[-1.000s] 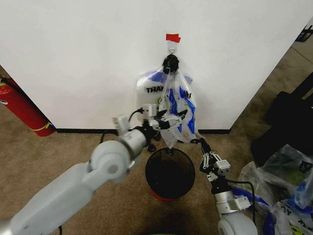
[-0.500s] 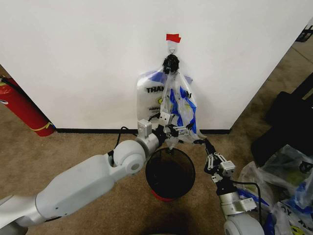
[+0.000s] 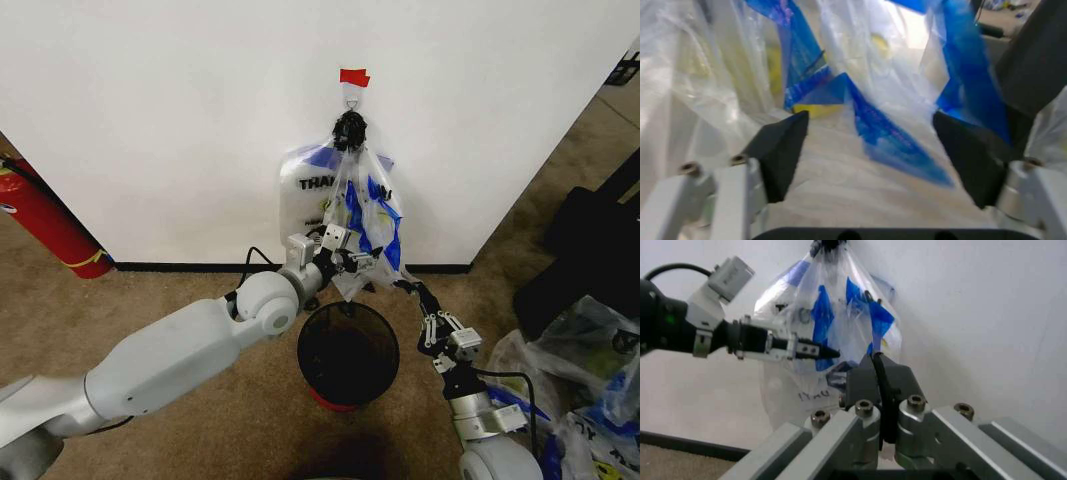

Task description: Pick up the garbage bag from the wall and place it over the trash bin.

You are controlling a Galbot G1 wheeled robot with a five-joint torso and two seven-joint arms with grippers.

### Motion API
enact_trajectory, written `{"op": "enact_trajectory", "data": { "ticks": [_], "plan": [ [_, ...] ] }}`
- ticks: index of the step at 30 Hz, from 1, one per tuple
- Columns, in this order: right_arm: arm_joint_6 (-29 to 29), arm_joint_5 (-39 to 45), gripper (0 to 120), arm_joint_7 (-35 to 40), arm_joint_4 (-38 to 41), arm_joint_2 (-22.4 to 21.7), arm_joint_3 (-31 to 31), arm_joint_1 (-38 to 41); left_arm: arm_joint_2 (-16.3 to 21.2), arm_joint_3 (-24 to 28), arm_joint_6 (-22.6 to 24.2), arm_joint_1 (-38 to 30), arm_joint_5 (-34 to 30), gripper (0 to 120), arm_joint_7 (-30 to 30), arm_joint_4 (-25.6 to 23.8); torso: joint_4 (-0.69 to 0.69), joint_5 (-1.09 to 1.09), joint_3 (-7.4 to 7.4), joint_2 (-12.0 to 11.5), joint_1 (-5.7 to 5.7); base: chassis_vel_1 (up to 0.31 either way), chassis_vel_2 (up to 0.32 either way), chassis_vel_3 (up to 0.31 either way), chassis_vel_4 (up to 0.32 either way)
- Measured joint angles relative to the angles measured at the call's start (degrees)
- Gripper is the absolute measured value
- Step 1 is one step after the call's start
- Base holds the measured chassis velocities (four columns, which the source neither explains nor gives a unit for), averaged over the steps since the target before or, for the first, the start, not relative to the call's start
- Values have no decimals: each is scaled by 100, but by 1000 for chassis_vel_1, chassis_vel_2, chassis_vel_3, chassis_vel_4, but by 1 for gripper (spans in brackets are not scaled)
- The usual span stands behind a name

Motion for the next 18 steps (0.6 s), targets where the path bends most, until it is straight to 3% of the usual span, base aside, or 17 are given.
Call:
{"op": "enact_trajectory", "data": {
  "ticks": [11, 18],
  "plan": [
    [-102, 100, 0, 11, 77, -111, 85, -27, 154, 102, 67, -75, -64, 28, 131, -71, 1, 0, 0, 0, 0, 0, 0, 0, 0],
    [-121, 107, 0, 12, 124, -113, 84, -40, 47, 139, 73, -74, -24, 1, 106, 79, -1, -1, 0, 0, 0, 0, 0, 0, 0]
  ]
}}
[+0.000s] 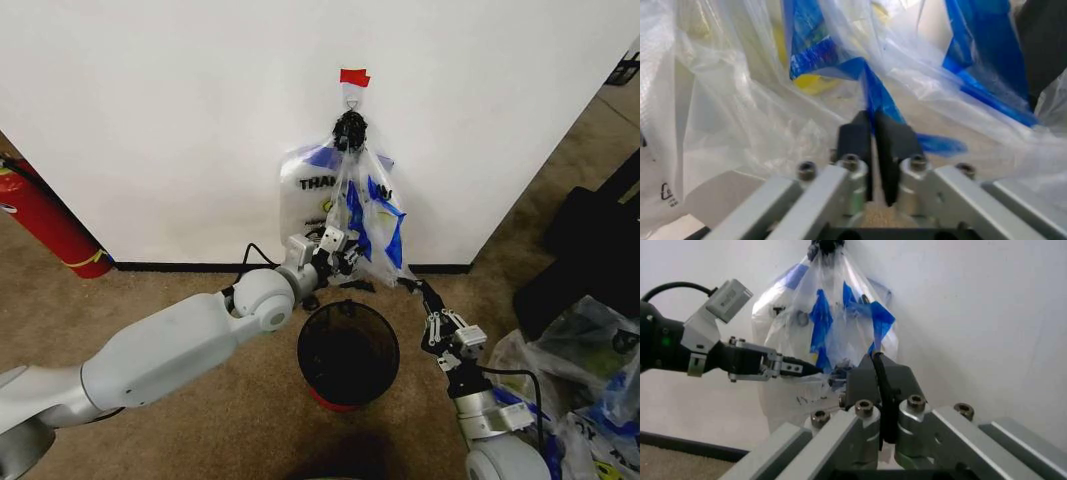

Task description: Pick up the garbage bag from the wall and place it over the trash bin.

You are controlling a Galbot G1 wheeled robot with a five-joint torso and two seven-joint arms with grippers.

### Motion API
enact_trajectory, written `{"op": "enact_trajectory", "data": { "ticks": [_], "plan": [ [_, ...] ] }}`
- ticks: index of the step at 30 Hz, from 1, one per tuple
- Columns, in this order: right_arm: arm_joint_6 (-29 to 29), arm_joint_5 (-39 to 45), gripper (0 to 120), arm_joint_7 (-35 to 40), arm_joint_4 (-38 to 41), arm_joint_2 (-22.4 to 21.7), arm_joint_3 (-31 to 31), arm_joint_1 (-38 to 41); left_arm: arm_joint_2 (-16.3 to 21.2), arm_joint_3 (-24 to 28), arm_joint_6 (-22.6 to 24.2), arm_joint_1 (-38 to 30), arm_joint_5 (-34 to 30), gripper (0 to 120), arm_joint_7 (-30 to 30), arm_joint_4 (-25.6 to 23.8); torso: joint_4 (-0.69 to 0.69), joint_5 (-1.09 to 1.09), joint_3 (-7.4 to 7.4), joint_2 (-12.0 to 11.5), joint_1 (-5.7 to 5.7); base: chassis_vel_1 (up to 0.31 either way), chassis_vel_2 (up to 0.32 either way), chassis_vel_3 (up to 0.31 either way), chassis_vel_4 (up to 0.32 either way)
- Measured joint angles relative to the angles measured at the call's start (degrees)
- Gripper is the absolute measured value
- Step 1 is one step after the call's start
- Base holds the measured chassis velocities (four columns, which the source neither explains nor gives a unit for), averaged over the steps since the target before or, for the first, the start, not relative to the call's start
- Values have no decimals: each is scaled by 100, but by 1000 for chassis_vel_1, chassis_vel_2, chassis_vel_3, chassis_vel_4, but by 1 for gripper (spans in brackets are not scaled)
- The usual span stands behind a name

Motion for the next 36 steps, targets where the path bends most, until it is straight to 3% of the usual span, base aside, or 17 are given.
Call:
{"op": "enact_trajectory", "data": {
  "ticks": [5, 12, 19, 24, 27, 32, 36],
  "plan": [
    [0, 18, 0, 27, 3, 26, 9, -16, 68, -289, -98, 210, -156, 0, -176, -150, 0, 0, 0, 0, 0, 0, 0, 0, 0],
    [11, 68, 0, 1, 52, 11, 81, -125, 386, -1107, -543, 1185, -517, 0, -353, -1129, 4, 0, 0, 1, -1, 0, 0, 0, 0],
    [323, 495, 6, -1119, 261, -327, 457, -527, 496, -1487, -901, 1848, -341, 0, -419, -1651, 0, 0, -1, 1, -1, 0, 0, 0, 0],
    [119, 1630, 25, -2552, 387, -765, 1245, -751, 530, -1834, -1050, 2215, -159, 0, -477, -1805, 0, 1, -1, 1, -1, 0, 0, 0, 0],
    [0, 1993, 33, -2697, 388, -872, 1375, -691, 530, -1929, -1091, 2281, -142, 0, -512, -1839, 0, 0, 0, 1, -1, 0, 0, 0, 0],
    [-565, 2835, 51, -2197, 355, -1091, 1389, -171, 515, -2005, -1116, 2333, -143, 0, -574, -1902, -1, -1, 0, 1, -1, 0, 0, 0, 0],
    [-1047, 3569, 68, -1812, -132, -1298, 1049, 672, 525, -2008, -1111, 2367, -148, 0, -583, -1930, 3, 2, 1, 1, 0, 0, 0, 0, 0]
  ]
}}
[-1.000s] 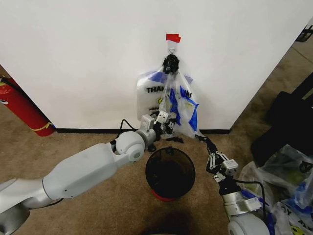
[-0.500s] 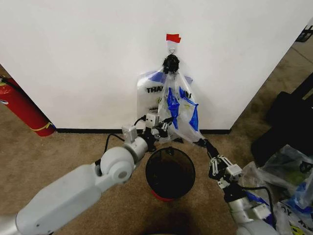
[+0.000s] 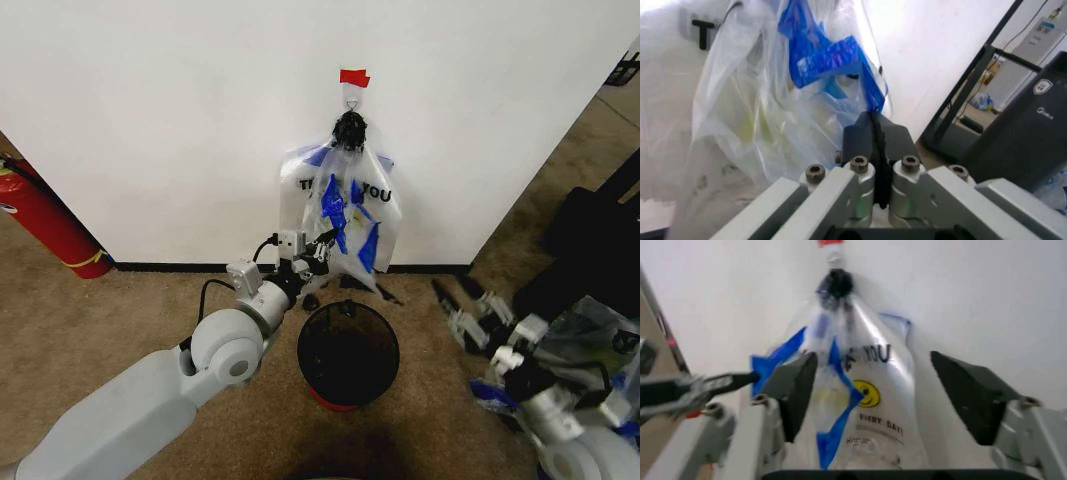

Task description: Pick up the garbage bag from the wall and place it over the trash bin.

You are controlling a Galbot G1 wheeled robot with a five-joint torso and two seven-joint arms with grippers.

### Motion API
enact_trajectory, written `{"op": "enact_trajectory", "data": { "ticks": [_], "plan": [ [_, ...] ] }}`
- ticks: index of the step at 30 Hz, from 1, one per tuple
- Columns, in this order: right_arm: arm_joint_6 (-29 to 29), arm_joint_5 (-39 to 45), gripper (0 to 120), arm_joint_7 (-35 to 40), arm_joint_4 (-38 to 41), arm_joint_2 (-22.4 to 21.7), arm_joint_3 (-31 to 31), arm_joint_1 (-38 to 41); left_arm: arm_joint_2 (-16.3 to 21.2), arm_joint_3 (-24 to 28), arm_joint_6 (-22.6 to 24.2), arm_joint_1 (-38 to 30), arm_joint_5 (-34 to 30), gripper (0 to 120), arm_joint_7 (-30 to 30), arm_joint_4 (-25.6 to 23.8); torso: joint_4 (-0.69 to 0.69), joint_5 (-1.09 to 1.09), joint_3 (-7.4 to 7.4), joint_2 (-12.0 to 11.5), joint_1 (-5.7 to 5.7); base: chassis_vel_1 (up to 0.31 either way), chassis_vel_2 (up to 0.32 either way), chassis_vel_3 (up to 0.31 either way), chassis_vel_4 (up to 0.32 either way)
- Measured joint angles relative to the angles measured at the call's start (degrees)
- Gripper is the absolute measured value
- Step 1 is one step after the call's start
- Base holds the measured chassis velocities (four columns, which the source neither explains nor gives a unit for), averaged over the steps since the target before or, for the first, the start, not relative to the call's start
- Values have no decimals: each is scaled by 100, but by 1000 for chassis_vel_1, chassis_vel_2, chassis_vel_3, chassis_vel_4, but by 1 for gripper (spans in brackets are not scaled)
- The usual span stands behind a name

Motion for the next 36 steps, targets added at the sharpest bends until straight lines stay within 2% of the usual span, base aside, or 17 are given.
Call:
{"op": "enact_trajectory", "data": {
  "ticks": [3, 4, 9, 13, 19, 20, 27, 30, 32, 34, 36],
  "plan": [
    [-359, 707, 80, -151, -507, -212, -331, 664, 1, 1, 14, -1, -15, 0, -14, 0, -2, 0, 0, 0, 0, 0, 0, 0, 0],
    [-359, 707, 80, -151, -507, -212, -331, 664, 1, 1, 14, -1, -15, 0, -14, 0, -2, 0, 0, 0, 0, 0, 0, 0, 0],
    [-814, 1428, 98, -872, -1738, -465, -1004, 2004, 11, 13, 47, -77, -80, 0, -32, -10, 0, -2, 0, 0, 0, 0, 0, 0, 0],
    [-941, 1525, 100, -1206, -2398, -451, -1513, 2636, 15, 15, 82, -116, -134, 0, -58, -54, 0, -1, 1, 0, 1, 0, 0, 0, 0],
    [-1112, 1097, 79, -1934, -3094, -127, -2113, 3266, 40, 7, 169, -135, -410, 0, -164, -208, -3, -2, 0, 0, 0, 0, 0, 0, 0],
    [-1112, 1097, 79, -1934, -3094, -127, -2113, 3266, 40, 7, 169, -135, -410, 0, -164, -208, -3, -2, 0, 0, 0, 0, 0, 0, 0],
    [-1109, 931, 49, -1591, -3597, 219, -2425, 3809, 52, 10, 211, -214, -549, 0, -186, -295, -1, -3, 0, 0, 0, 0, 0, 0, 0],
    [-1100, 931, 42, -1563, -3655, 245, -2409, 3840, 46, 12, 215, -211, -549, 0, -188, -306, -2, -2, 0, 0, 0, 0, 0, 0, 0],
    [-1091, 932, 30, -1540, -3690, 262, -2405, 3865, 48, 19, 218, -192, -551, 0, -188, -315, -3, -3, 0, 0, 0, 0, 0, 0, 0],
    [-1085, 934, 27, -1526, -3700, 270, -2411, 3879, 50, 19, 218, -189, -551, 0, -189, -315, -3, -2, 0, 0, 0, 0, 0, 0, 0],
    [-1067, 941, 19, -1506, -3704, 282, -2423, 3906, 47, 20, 218, -189, -551, 0, -190, -315, -1, -2, -1, 0, 0, 0, 0, 0, 0]
  ]
}}
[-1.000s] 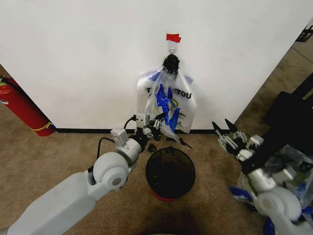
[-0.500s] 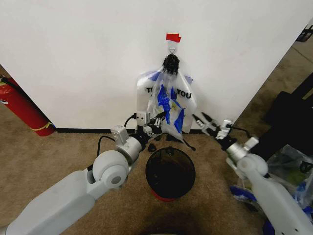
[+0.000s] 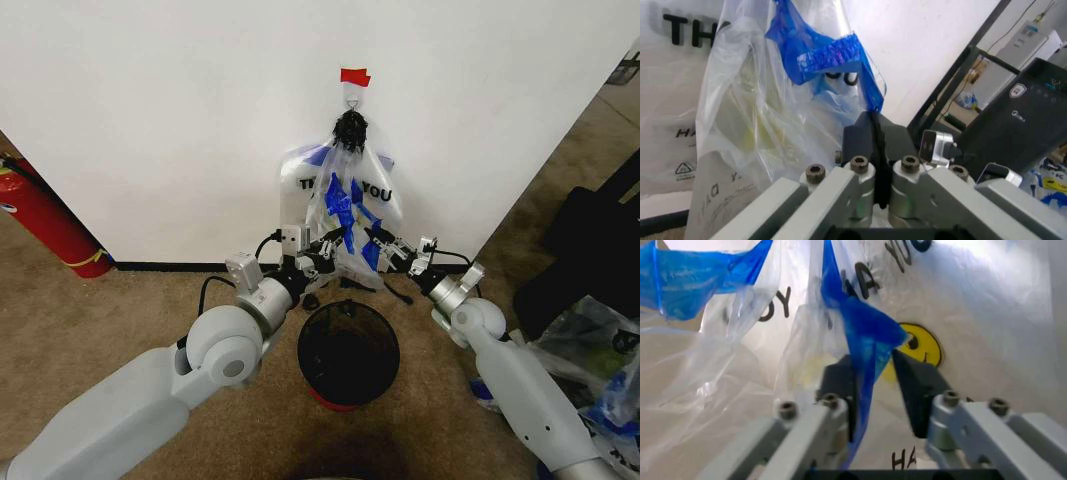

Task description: Pick up the garbage bag from the wall and place it over the trash bin.

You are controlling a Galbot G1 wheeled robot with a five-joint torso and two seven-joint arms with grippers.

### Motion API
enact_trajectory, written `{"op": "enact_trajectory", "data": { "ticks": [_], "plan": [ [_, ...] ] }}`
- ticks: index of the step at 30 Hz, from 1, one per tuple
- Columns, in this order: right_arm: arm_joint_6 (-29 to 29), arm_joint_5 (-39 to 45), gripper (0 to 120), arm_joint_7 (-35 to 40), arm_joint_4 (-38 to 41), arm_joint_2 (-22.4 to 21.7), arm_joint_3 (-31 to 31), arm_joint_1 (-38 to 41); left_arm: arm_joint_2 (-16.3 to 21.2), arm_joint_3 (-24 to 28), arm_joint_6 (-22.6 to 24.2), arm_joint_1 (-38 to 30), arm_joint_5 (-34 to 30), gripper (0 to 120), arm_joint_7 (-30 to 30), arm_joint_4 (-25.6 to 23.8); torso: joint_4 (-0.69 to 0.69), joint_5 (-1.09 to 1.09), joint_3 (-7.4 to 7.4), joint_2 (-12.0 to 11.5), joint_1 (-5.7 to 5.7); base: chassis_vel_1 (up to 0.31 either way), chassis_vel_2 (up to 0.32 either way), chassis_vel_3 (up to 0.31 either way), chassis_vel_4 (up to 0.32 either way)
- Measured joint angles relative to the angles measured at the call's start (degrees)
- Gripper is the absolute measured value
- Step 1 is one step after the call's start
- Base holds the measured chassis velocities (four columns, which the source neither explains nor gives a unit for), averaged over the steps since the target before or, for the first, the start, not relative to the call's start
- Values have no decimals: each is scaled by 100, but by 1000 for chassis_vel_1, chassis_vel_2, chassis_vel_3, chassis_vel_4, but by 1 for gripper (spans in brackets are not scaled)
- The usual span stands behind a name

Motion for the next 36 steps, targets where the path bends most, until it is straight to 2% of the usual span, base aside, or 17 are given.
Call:
{"op": "enact_trajectory", "data": {
  "ticks": [4, 6, 15, 20, 28, 36],
  "plan": [
    [11, 51, 2, 52, 48, -25, -6, -5, -5, -4, -1, 3, 5, 0, -1, 5, -1, 0, 0, 0, 0, 0, 0, 0, 0],
    [13, 64, 0, 68, 60, -26, 0, -13, -5, -10, -4, 11, 6, 0, -1, 7, -1, 0, 0, 0, 0, 0, 0, 0, 0],
    [83, 76, 0, 307, 666, -178, 308, -554, 58, -259, -47, 261, 19, 0, 0, -108, 0, 0, 0, 0, 0, 0, 0, 0, 0],
    [221, -251, 0, 651, 1641, -437, 918, -1537, 177, -740, -50, 987, 7, 0, -26, -418, -1, 1, -1, 0, -1, 0, 0, 0, 0],
    [392, -693, 0, 826, 2287, -489, 1184, -2320, 225, -1043, -44, 1613, 69, 0, -24, -752, -1, 0, -1, 0, -1, 0, 0, 0, 0],
    [624, -1040, 0, 902, 2805, -365, 1389, -3004, 324, -1541, -49, 2705, 401, 0, 67, -1225, 0, 1, -1, 0, -1, 0, 0, 0, 0]
  ]
}}
